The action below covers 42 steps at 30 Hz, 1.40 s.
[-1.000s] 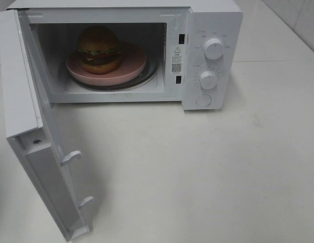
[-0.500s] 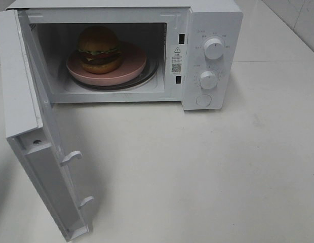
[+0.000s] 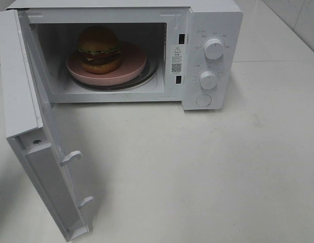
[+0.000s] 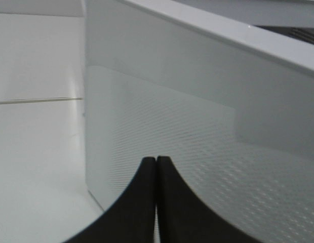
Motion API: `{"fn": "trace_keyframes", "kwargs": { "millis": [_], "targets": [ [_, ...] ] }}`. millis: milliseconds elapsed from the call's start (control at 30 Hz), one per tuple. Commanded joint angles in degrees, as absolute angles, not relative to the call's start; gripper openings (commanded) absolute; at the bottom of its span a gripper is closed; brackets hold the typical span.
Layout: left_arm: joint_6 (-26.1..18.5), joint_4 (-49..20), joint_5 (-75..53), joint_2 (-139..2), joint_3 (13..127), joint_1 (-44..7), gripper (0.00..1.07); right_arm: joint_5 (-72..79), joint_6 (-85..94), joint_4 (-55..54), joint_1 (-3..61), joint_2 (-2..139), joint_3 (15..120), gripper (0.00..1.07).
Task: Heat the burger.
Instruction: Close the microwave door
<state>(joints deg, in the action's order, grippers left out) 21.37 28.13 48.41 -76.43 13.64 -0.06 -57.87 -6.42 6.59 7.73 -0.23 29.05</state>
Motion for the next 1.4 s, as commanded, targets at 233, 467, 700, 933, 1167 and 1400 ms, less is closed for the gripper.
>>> {"fn": "trace_keyframes", "kwargs": {
  "millis": [233, 467, 700, 933, 1167, 1400],
  "targets": [
    [16.27, 20.68, 50.48, -84.63, 18.16, -12.61, 0.00, -57.18, -5.96, 6.59, 7.33, -1.78, 28.82, 0.76],
    [13.92, 17.65, 50.53, -89.73, 22.98, -19.19, 0.00, -57.18, -5.96, 6.59, 7.33, -1.78, 28.82, 0.76],
    [13.41, 14.27, 50.36, -92.99, 27.67, -24.12, 0.00, -57.18, -5.96, 6.59, 7.33, -1.78, 28.82, 0.76],
    [13.24, 10.60, 50.19, -96.77, 34.26, -28.88, 0.00, -57.18, -5.96, 6.59, 7.33, -1.78, 28.82, 0.76],
    [13.24, 9.74, 44.81, -101.70, 42.91, -32.83, 0.00, -57.18, -5.96, 6.59, 7.33, -1.78, 28.82, 0.76],
    [13.46, 9.51, 43.14, -106.74, 50.36, -34.66, 0.00, -57.18, -5.96, 6.59, 7.33, -1.78, 28.82, 0.76]
  ]
}}
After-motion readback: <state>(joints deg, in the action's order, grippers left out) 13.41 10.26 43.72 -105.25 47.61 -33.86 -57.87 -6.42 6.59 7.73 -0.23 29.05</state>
